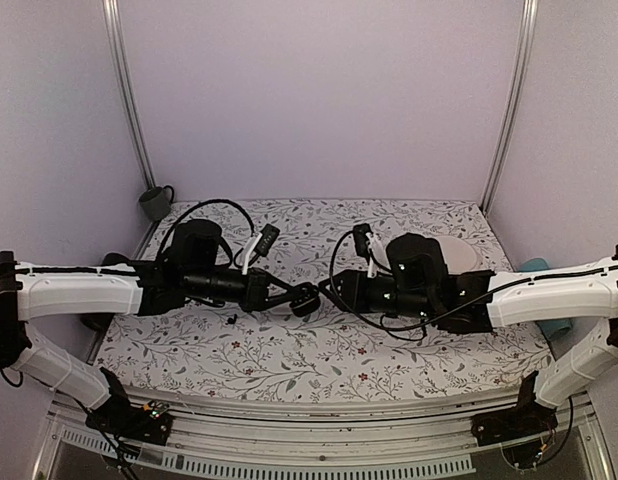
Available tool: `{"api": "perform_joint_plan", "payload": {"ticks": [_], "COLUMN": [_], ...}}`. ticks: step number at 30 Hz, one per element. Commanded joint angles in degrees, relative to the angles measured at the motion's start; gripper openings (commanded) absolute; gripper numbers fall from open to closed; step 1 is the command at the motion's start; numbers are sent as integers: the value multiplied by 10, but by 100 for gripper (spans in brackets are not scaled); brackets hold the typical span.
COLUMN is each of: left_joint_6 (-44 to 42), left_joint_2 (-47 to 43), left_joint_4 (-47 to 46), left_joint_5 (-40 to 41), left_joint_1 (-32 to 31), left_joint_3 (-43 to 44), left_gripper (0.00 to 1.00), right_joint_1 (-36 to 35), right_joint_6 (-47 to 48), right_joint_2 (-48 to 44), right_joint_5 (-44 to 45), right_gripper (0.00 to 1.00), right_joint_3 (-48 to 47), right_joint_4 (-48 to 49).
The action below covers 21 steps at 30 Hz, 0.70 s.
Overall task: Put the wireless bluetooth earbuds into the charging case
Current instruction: Adjust the right earbud in the right side groove of the charging case.
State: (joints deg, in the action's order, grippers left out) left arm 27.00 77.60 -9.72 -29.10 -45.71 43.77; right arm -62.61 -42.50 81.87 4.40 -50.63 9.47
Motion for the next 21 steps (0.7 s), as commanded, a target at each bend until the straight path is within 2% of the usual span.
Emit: {"api": "perform_joint_plan", "payload": {"ticks": [1, 13, 17, 21], "left_joint_6": [-10, -30, -71, -120], "left_joint_2": [4, 2, -18, -37], "left_joint_4": [-4, -4, -12, -33], "left_joint_5": [12, 39, 60, 104], "left_joint_1": [6, 1, -3, -14], "left_joint_3": [15, 4, -20, -48], "left_gripper": [0, 0, 0, 0], "right_joint_1": [-18, -37, -17, -15], "right_joint_6": [7, 2, 7, 45], "right_joint_2": [16, 26, -4, -28], "right_joint_5": [-1, 27, 36, 27], "right_gripper": [31, 31, 35, 44], "right_joint_3": [-24, -35, -25, -28], "right_joint_4": [4, -21, -63, -82]}}
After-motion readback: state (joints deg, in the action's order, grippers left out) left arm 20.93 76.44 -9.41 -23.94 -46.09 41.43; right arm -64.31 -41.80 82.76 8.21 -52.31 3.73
